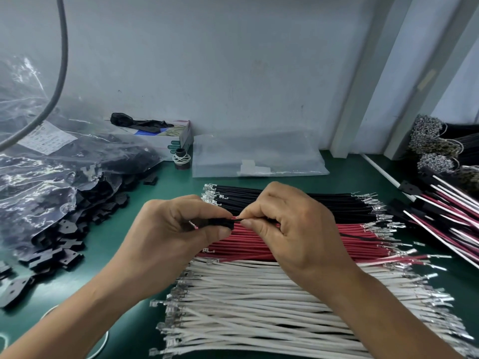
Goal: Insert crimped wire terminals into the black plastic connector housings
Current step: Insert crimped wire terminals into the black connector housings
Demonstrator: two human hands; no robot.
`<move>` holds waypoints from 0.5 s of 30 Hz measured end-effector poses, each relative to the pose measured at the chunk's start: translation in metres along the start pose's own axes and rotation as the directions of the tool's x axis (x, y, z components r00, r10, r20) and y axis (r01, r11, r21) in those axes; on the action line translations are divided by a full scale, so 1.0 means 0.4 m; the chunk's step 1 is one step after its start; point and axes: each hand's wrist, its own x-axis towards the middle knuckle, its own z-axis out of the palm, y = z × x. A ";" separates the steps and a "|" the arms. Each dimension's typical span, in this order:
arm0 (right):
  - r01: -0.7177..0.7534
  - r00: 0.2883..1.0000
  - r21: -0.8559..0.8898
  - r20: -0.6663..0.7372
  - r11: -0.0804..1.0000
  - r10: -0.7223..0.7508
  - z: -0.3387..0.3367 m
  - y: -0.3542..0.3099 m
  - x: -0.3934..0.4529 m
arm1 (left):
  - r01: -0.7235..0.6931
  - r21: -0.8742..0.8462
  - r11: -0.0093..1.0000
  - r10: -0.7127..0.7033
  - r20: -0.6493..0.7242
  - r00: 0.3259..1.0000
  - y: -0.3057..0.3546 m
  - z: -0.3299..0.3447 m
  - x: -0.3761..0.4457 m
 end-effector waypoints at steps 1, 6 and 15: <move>0.027 0.999 -0.082 -0.021 0.996 -0.029 -0.010 0.002 0.001 | 0.033 -0.006 0.999 -0.033 -0.010 0.999 -0.005 -0.001 0.001; 0.055 0.965 -0.120 0.262 0.991 -0.022 -0.015 0.002 -0.021 | 0.203 -0.227 0.953 -0.234 -0.118 0.965 -0.021 -0.021 0.004; -0.108 0.940 -0.070 0.318 0.992 0.125 0.013 0.011 -0.024 | 0.239 -0.270 0.933 -0.281 -0.129 0.951 -0.014 -0.025 0.010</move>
